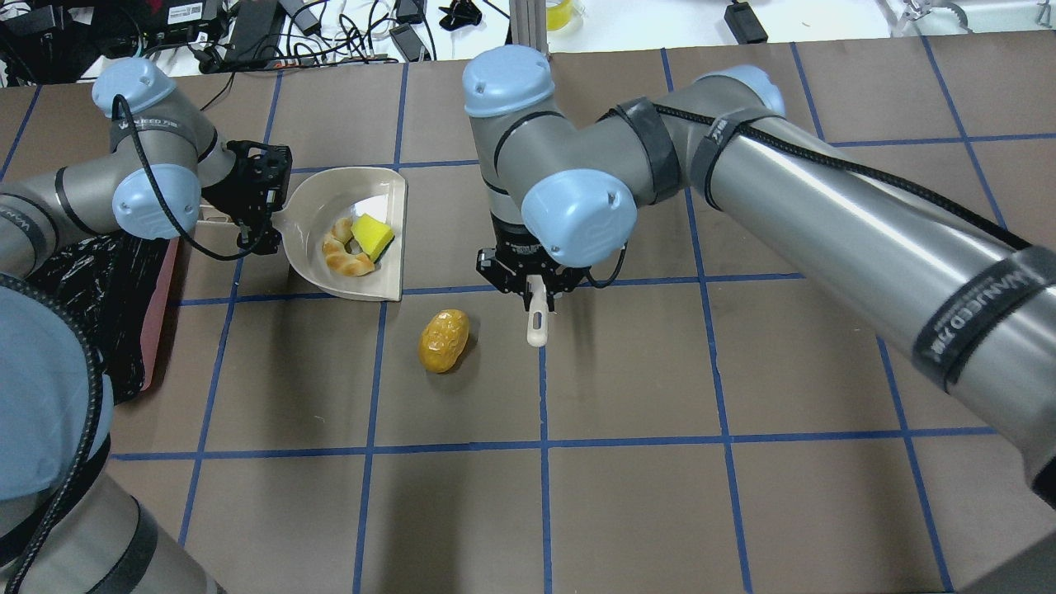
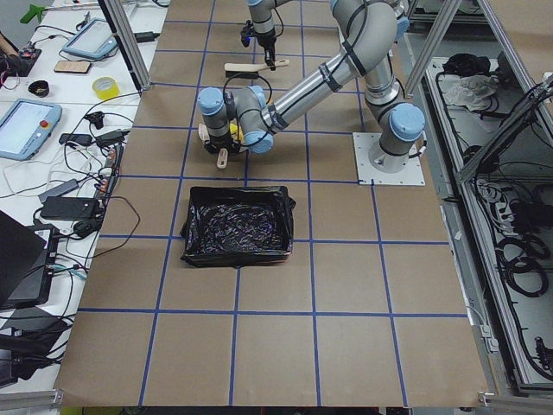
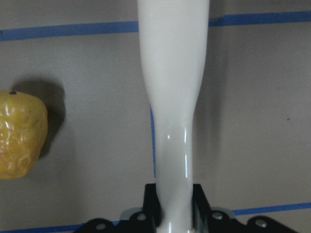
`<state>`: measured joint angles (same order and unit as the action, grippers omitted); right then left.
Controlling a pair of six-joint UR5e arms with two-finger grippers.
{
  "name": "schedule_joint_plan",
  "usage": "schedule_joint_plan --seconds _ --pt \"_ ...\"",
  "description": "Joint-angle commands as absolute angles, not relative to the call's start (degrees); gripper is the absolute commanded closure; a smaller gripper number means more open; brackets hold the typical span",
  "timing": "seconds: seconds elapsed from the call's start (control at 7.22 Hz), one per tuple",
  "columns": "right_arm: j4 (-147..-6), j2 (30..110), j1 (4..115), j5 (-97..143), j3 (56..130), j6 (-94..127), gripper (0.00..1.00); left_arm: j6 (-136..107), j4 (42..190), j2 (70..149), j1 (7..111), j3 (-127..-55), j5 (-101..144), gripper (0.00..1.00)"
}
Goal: Sweep and dump trash into bin
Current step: 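Sweep the yellow potato toy into the dustpan with the right-held brush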
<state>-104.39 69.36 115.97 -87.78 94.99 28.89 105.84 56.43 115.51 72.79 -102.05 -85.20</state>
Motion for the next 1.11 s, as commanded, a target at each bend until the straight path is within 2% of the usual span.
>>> schedule_joint_plan --seconds 0.0,0.42,0.97 --pt "-105.21 69.87 118.65 -87.89 96.59 30.76 1.00 106.95 54.68 109.54 72.86 -110.62 -87.97 1.00" --pt "-109.49 69.00 124.60 -86.75 99.04 39.69 1.00 106.35 54.23 104.43 73.39 -116.44 -87.89 1.00" --pt "-117.48 64.96 129.72 -82.90 98.97 52.78 1.00 105.91 54.23 104.24 73.39 -116.46 -87.89 1.00"
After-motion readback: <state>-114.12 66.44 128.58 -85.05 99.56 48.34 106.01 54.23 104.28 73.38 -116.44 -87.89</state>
